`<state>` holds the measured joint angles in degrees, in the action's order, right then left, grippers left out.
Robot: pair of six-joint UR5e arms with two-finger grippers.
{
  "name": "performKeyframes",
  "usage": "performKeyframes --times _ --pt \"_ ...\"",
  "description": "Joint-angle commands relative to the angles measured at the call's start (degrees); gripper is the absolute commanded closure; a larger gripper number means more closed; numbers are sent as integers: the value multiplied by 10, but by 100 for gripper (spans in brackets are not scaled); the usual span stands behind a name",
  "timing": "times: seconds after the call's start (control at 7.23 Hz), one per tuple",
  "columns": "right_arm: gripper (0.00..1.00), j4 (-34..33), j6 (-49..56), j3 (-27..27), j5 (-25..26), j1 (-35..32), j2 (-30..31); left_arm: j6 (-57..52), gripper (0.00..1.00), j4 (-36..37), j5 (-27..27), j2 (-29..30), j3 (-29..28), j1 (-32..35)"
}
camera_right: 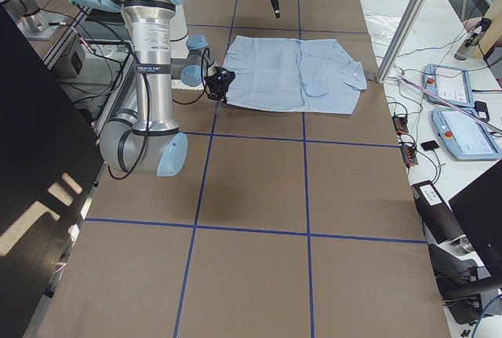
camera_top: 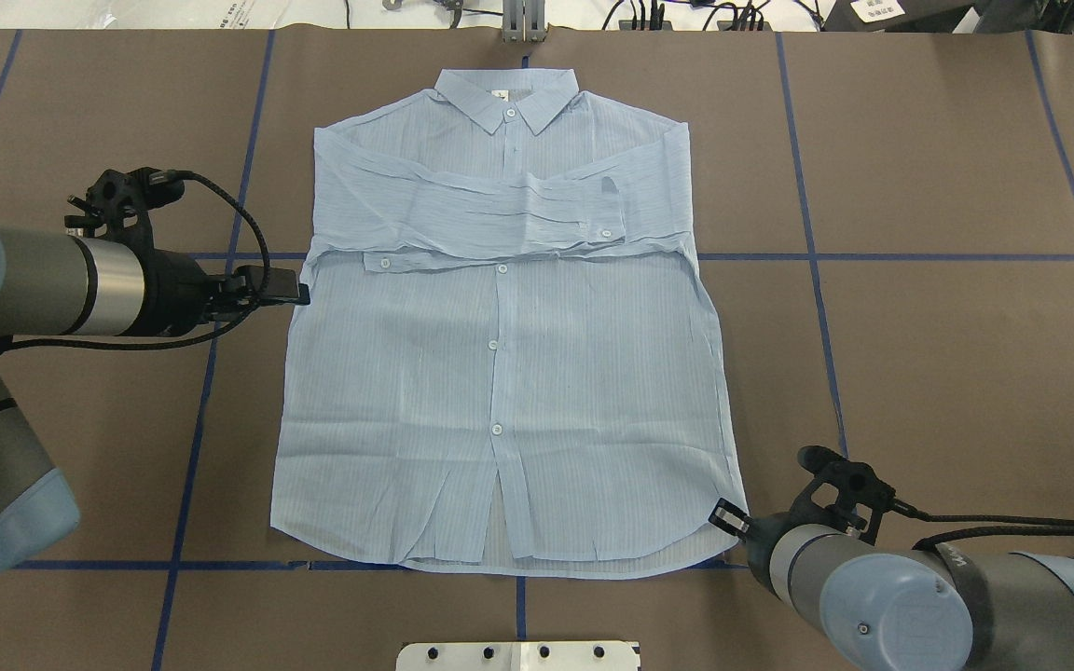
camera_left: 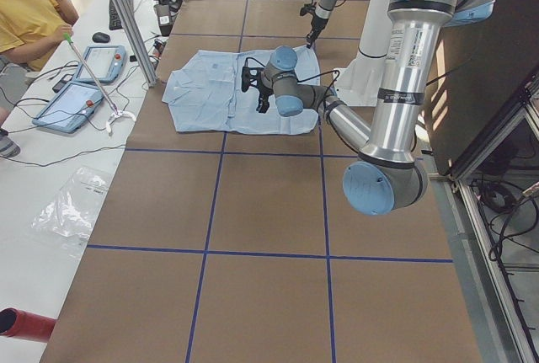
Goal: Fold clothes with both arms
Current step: 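Move the left gripper to the hem corner and grasp both hem corners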
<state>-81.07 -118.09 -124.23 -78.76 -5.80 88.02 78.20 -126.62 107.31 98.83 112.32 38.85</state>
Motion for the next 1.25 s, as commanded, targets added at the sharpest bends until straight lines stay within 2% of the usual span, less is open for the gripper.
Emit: performKeyframes --times 0.0,0.28,0.55,0.69,1.11 --pt "100 12 -2 -5 -3 3 7 67 0 1 -2 -36 14 -46" --pt "100 12 -2 -5 -3 4 6 140 2 13 -19 -47 12 -118" --pt "100 12 -2 -5 -3 5 4 181 8 51 -37 -46 18 -168" --pt "100 12 -2 -5 -3 5 4 194 13 54 -63 -47 15 -194" --pt "100 12 -2 -4 -3 8 2 195 21 95 -68 -48 18 -201"
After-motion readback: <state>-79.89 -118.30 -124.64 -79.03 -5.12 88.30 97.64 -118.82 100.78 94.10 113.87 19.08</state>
